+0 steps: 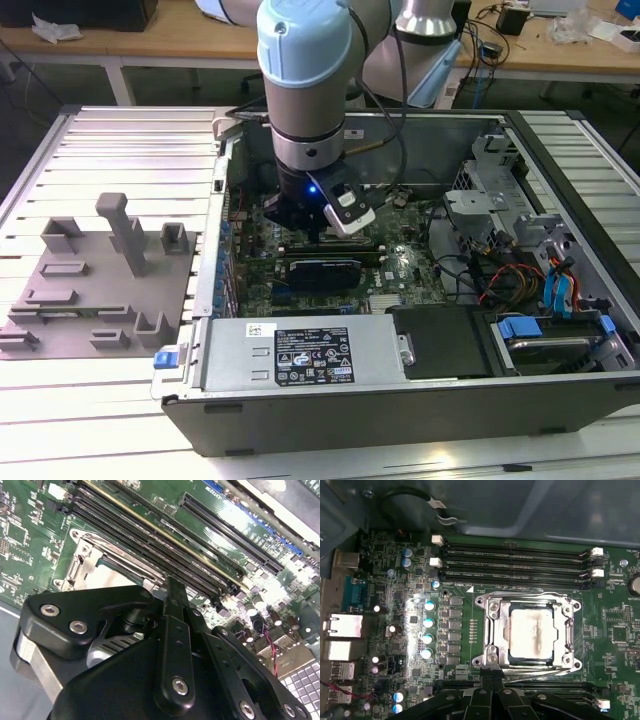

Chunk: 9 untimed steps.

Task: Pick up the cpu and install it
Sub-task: 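Install the second cpu locking lever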

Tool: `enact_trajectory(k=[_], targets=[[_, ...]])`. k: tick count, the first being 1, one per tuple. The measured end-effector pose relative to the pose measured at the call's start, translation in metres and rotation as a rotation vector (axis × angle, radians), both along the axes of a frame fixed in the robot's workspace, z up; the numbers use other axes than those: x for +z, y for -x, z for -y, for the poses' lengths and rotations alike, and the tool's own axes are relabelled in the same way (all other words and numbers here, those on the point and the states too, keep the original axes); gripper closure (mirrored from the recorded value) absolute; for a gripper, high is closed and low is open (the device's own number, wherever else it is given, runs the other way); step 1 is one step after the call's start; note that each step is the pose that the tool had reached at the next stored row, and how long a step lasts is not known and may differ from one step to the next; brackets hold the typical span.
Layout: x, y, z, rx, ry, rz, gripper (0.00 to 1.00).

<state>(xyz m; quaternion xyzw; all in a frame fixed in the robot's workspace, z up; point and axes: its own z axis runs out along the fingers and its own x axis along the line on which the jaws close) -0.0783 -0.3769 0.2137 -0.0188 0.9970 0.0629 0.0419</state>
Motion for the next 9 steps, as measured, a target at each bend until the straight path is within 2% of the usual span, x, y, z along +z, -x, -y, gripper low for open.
enact_trajectory(k=[6, 8, 9], targets=[[-0.0063, 0.0029, 0.0001, -0.012, -0.0014, 0.0, 0.89], [-0.0074, 0.0039, 0.0001, -0.021, -0.0143, 0.0001, 0.89], [-0.0076, 0.0045, 0.0001, -0.023, -0.0241, 0.0004, 0.89]])
